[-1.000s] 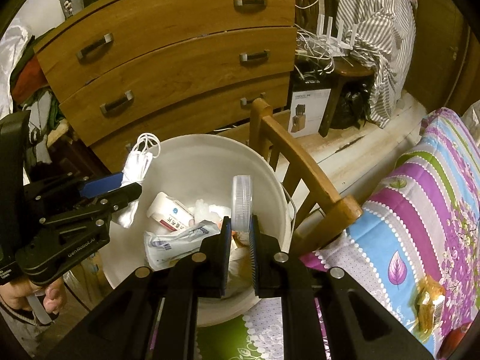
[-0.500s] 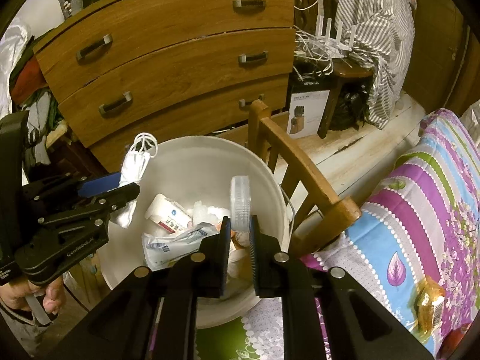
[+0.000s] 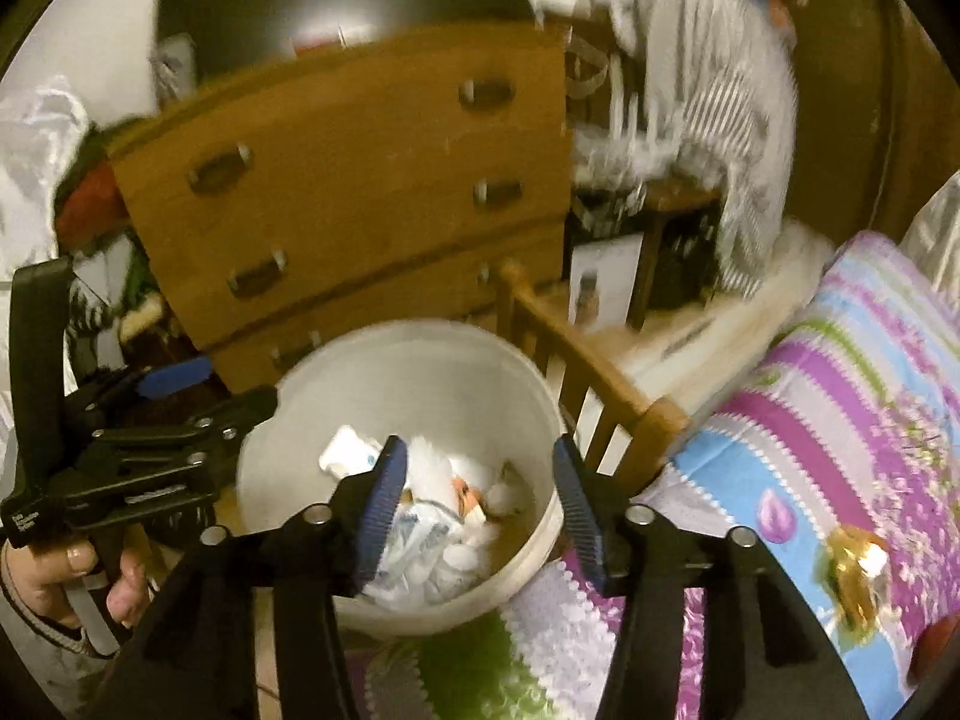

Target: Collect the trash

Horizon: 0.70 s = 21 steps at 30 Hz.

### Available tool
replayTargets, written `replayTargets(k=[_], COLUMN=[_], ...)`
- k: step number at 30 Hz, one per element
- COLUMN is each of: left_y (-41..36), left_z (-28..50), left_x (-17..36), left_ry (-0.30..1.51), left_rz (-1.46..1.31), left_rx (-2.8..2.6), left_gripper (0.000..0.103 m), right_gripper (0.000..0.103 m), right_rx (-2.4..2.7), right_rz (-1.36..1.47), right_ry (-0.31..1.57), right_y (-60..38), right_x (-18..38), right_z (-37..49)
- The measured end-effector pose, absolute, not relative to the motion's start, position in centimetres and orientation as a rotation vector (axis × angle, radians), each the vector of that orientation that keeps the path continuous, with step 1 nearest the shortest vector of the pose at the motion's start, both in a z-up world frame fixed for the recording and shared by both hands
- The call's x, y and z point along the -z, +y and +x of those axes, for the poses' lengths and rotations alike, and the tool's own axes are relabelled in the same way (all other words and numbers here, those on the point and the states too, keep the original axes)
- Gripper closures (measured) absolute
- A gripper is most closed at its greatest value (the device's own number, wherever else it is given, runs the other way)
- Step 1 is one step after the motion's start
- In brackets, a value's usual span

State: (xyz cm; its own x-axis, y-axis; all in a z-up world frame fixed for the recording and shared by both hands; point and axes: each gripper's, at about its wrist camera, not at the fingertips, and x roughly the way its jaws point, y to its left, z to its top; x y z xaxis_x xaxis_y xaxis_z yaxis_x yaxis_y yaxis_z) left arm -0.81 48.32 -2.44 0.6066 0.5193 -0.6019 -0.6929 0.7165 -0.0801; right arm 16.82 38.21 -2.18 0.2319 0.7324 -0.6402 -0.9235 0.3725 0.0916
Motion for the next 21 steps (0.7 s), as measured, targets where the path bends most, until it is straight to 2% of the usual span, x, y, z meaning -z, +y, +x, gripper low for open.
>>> replayTargets(k=[2, 4, 11, 21], left_y=[45.5, 43.4, 37.7, 34.3], left_z=[-3.8, -5.9, -10.1, -10.9], left_x=[1.1, 0.3, -0.2, 0.1], left_ry=[0.467, 0.417, 0.368, 0.391], left_rz=[-0.28, -0.278, -0.299, -0.288], left_rx=[-0.739, -0.742, -0.687, -0.65], left_gripper=[0.005, 0.005, 0.005, 0.005], right_gripper=[0.034, 0.03, 0.027, 0.026], right_rx=[-1.177, -1.19, -1.18, -1.172], right_rz=[-0.293, -0.253, -0.198, -0.171], right_ry=[0.582, 0.54, 0.462, 0.51], right_y=[35.1, 32.6, 25.2, 20.9], right_x=[1.0, 0.3, -0.4, 1.2], right_z=[14.4, 12.5, 8.2, 7.3])
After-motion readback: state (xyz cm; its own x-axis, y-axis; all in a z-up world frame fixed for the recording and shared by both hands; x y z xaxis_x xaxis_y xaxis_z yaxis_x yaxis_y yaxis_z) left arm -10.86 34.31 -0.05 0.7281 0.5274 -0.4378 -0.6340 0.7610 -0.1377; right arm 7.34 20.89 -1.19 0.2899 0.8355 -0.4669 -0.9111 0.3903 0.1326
